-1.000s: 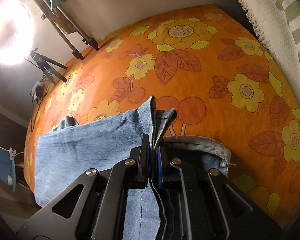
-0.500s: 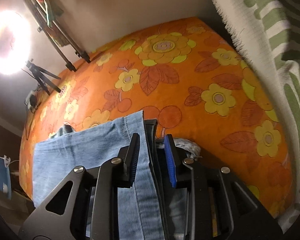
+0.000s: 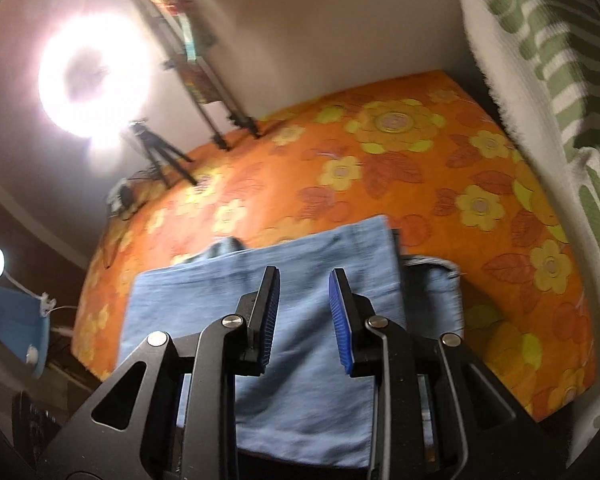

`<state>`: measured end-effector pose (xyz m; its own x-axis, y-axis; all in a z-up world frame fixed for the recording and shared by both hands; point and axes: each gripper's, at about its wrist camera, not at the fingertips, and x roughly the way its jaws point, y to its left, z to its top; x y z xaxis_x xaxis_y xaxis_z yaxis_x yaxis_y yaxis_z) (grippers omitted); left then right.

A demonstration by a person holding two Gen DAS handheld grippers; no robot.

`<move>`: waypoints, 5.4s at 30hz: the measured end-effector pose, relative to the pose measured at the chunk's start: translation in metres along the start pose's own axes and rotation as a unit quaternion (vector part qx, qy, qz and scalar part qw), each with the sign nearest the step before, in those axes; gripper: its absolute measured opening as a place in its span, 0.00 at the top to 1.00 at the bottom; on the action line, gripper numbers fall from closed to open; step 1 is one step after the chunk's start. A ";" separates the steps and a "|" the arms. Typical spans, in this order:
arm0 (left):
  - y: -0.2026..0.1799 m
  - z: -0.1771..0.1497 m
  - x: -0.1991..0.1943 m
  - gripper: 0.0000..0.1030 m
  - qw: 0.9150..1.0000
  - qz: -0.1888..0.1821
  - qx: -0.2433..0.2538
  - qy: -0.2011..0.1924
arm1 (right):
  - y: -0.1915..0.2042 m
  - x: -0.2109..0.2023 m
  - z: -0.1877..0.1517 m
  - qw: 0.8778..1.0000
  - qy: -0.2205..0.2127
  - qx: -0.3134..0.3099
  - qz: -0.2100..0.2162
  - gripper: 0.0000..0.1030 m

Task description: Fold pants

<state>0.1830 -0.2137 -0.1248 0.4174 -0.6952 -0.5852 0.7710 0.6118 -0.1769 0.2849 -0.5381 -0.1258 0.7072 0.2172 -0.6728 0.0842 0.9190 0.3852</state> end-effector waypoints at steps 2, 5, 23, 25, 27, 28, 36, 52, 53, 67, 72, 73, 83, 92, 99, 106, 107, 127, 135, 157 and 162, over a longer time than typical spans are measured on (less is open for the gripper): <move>0.017 -0.006 -0.019 0.78 0.999 0.025 -0.021 -0.006 | 0.017 -0.005 -0.002 1.000 -0.001 -0.011 0.014 0.74; 0.041 -0.016 -0.045 0.78 0.996 0.068 -0.047 -0.015 | 0.044 -0.013 -0.005 0.999 0.000 -0.025 0.040 0.74; 0.151 -0.075 -0.107 0.67 0.961 0.144 -0.235 -0.026 | 0.212 0.011 -0.054 0.981 0.068 -0.145 0.111 0.57; 0.159 -0.080 -0.101 0.67 0.959 0.135 -0.247 -0.024 | 0.223 0.024 -0.059 0.979 0.081 -0.154 0.106 0.57; 0.166 -0.085 -0.094 0.67 0.957 0.128 -0.257 -0.023 | 0.228 0.037 -0.060 0.978 0.090 -0.159 0.098 0.57; 0.168 -0.088 -0.090 0.67 0.957 0.124 -0.262 -0.022 | 0.231 0.044 -0.061 0.978 0.096 -0.158 0.094 0.57; 0.183 -0.104 -0.067 0.67 0.951 0.104 -0.290 -0.019 | 0.258 0.113 -0.062 0.975 0.143 -0.151 0.079 0.57; 0.204 -0.124 -0.062 0.67 0.941 0.089 -0.324 -0.035 | 0.351 0.259 -0.085 0.954 0.221 -0.204 0.018 0.57; 0.205 -0.126 -0.062 0.67 0.940 0.085 -0.328 -0.035 | 0.355 0.265 -0.085 0.953 0.222 -0.208 0.009 0.57; 0.210 -0.124 -0.066 0.69 0.938 0.067 -0.338 -0.046 | 0.390 0.306 -0.103 0.915 0.251 -0.296 -0.115 0.57; 0.209 -0.126 -0.068 0.69 0.938 0.075 -0.335 -0.042 | 0.387 0.308 -0.105 0.912 0.243 -0.303 -0.130 0.80; 0.212 -0.124 -0.066 0.66 0.938 0.077 -0.336 -0.040 | 0.385 0.307 -0.103 0.915 0.245 -0.295 -0.122 0.83; 0.217 -0.119 -0.049 0.57 0.932 0.079 -0.354 -0.025 | 0.362 0.272 -0.077 0.944 0.230 -0.232 -0.036 0.96; 0.203 -0.107 -0.051 0.77 0.934 0.068 -0.347 -0.054 | 0.349 0.246 -0.051 0.959 0.203 -0.197 0.001 0.96; 0.190 -0.094 -0.060 0.92 0.946 0.102 -0.296 -0.080 | 0.346 0.244 -0.047 0.959 0.203 -0.200 0.001 0.83; 0.180 -0.086 -0.060 0.92 0.953 0.103 -0.271 -0.089 | 0.361 0.254 -0.056 0.941 0.217 -0.256 -0.045 0.48; 0.178 -0.084 -0.061 0.92 0.954 0.105 -0.265 -0.090 | 0.365 0.257 -0.060 0.937 0.222 -0.266 -0.052 0.48; 0.146 -0.056 -0.062 0.93 0.971 0.096 -0.204 -0.077 | 0.345 0.240 -0.048 0.941 0.212 -0.255 -0.068 0.92; 0.126 -0.046 -0.063 0.94 0.976 0.094 -0.182 -0.079 | 0.319 0.211 -0.030 0.959 0.183 -0.213 -0.035 0.93; 0.100 -0.046 -0.041 0.84 0.973 0.169 -0.151 -0.045 | 0.276 0.175 -0.017 0.973 0.161 -0.167 0.000 0.94; 0.098 -0.045 -0.043 0.88 0.977 0.149 -0.144 -0.051 | 0.271 0.168 -0.014 0.973 0.158 -0.168 0.005 0.94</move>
<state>0.2188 -0.1074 -0.1525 0.6591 -0.4954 -0.5659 0.4471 0.8631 -0.2348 0.4167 -0.2484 -0.1436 0.4516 0.2681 -0.8510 -0.1939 0.9605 0.1997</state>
